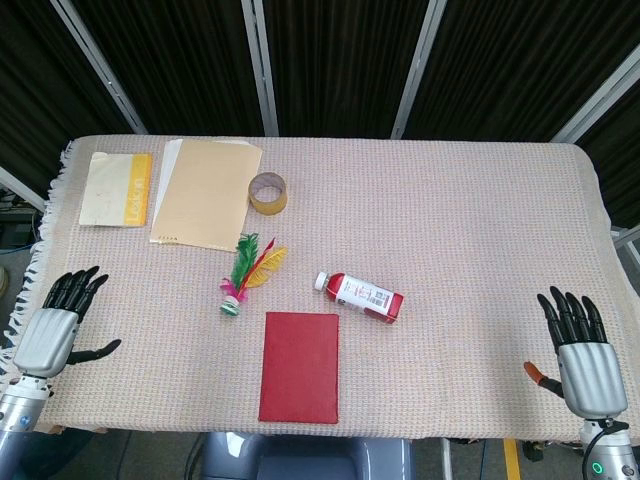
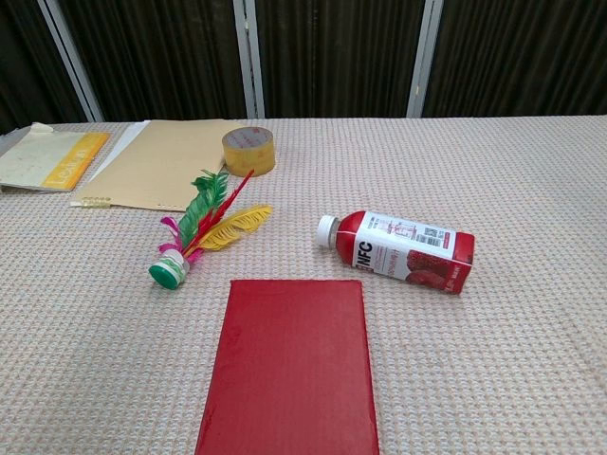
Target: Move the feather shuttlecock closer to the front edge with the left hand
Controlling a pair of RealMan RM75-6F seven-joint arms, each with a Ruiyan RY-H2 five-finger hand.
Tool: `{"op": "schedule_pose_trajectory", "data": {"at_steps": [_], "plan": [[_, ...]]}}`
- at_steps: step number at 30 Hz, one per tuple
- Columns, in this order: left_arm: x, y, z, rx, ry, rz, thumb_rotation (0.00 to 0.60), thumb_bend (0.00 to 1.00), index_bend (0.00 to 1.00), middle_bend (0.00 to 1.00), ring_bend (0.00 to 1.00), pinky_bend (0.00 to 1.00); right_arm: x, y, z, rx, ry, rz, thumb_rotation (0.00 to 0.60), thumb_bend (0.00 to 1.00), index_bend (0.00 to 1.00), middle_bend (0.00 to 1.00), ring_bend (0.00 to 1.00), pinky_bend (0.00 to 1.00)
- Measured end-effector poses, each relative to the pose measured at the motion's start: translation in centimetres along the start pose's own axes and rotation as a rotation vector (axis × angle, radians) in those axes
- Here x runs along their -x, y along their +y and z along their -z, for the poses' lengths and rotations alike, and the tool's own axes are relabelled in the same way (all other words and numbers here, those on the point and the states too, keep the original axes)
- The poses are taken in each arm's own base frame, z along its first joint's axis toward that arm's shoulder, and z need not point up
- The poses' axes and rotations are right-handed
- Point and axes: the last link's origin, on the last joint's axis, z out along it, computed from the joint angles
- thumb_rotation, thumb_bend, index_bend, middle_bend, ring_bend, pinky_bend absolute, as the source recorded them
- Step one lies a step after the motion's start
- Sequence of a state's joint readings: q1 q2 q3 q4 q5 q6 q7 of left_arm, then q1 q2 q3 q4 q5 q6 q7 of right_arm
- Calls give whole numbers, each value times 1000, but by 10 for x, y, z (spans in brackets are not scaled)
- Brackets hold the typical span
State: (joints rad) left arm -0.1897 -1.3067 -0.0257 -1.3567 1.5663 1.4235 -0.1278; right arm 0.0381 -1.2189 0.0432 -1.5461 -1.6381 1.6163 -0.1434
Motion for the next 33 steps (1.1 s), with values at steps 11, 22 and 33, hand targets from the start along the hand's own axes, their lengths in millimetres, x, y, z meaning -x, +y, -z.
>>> {"op": "schedule_pose_trajectory", "data": {"at_steps": [11, 22, 33], "plan": [[31, 8, -33, -164, 111, 240, 519, 172, 237, 0, 0, 0, 7, -12, 4, -99, -67, -55, 600, 0, 0, 0, 0, 0], [58, 58, -61, -169, 36, 272, 520, 178, 350, 0, 0, 0, 4, -12, 4, -129, -68, -75, 600, 0, 0, 0, 0, 0], [89, 118, -92, -209, -24, 414, 523, 181, 393, 0, 0, 0, 5, -13, 5, -138, -77, -76, 600, 0, 0, 0, 0, 0]]}}
